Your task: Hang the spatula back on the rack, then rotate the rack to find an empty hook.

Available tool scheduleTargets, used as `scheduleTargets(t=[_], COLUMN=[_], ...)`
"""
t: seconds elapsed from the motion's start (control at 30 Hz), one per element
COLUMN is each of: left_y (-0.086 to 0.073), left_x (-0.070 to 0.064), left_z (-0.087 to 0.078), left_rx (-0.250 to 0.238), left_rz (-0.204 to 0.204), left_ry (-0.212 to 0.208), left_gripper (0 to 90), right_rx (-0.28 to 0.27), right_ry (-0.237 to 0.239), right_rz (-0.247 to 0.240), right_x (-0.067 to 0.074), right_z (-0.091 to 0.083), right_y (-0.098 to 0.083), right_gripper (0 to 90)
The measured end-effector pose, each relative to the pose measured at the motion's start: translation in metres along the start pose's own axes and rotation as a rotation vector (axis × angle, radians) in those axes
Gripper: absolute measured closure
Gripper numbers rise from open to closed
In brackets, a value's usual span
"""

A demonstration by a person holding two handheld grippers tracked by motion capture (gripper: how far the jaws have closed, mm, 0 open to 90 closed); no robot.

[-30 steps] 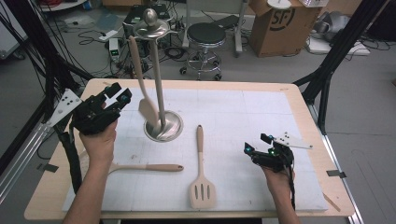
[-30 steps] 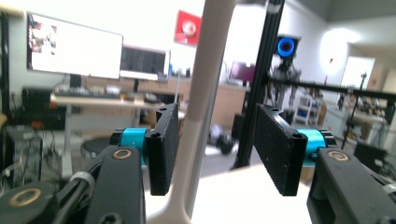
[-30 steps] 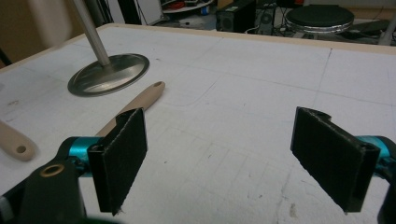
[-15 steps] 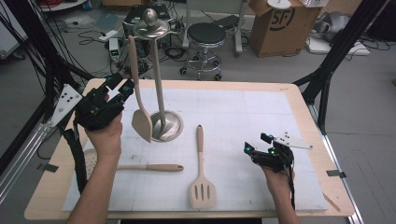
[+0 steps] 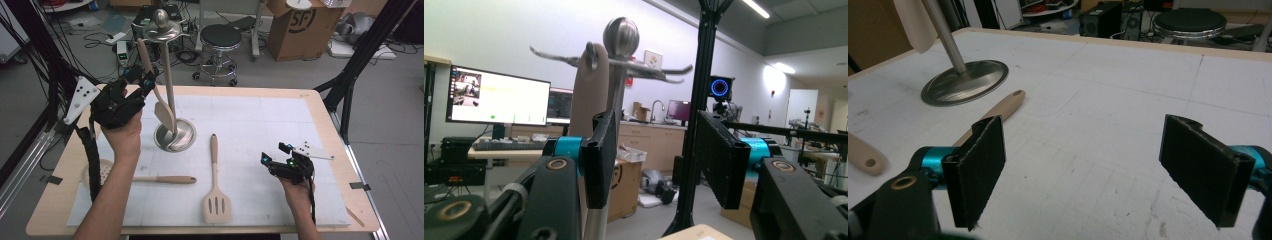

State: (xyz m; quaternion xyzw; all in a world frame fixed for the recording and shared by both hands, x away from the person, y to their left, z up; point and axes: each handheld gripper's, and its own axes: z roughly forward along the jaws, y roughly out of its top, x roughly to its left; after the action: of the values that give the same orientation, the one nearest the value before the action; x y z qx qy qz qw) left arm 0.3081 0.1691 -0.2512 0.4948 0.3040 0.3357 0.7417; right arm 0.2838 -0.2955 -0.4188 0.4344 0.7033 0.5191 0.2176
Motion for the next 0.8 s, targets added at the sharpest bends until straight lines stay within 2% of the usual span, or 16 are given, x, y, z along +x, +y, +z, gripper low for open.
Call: scheduleTargets(t=[0.1,0.13,0.23,0.3,0.33,0.4,0.43,0.57,0.67,0.8], left_y=[0.004,0.005,0.009,0.012,0.014,0.017,0.019,0.023,0.024,0.023], left_x=[0.001,0.001,0.003,0.003,0.003,0.002,0.002,0.006,0.008,0.010], left_z=[0.009,0.012,0.016,0.020,0.022,0.025,0.026,0.031,0.035,0.038], left_rx=[0.018,0.025,0.022,0.034,0.048,0.052,0.053,0.043,0.042,0.046], left_rz=[0.004,0.014,0.006,0.024,0.039,0.072,0.074,0.067,0.073,0.056], left_ry=[-0.031,-0.027,-0.019,-0.022,-0.032,-0.017,-0.010,0.006,0.026,0.054], left_gripper=[60.6,63.6,68.7,71.2,76.8,82.8,84.8,89.8,89.8,89.9], right_rx=[0.000,0.000,-0.002,-0.002,0.003,0.002,0.002,0.000,0.001,-0.001], right_ry=[-0.002,0.000,0.001,0.008,0.007,0.007,0.007,0.005,0.005,0.005], right_rz=[-0.001,0.001,-0.002,0.002,0.000,-0.002,-0.001,-0.001,0.002,0.004], right_x=[0.000,0.000,-0.001,0.000,0.000,0.001,0.001,0.000,0.000,-0.001], right_z=[0.000,0.000,0.001,0.001,0.001,0.001,0.001,0.000,0.000,-0.001], right_y=[0.000,0.000,0.000,0.000,0.000,0.000,0.000,0.000,0.000,-0.001], right_gripper=[17.6,17.6,17.6,17.6,17.6,17.6,17.6,17.6,17.6,17.6])
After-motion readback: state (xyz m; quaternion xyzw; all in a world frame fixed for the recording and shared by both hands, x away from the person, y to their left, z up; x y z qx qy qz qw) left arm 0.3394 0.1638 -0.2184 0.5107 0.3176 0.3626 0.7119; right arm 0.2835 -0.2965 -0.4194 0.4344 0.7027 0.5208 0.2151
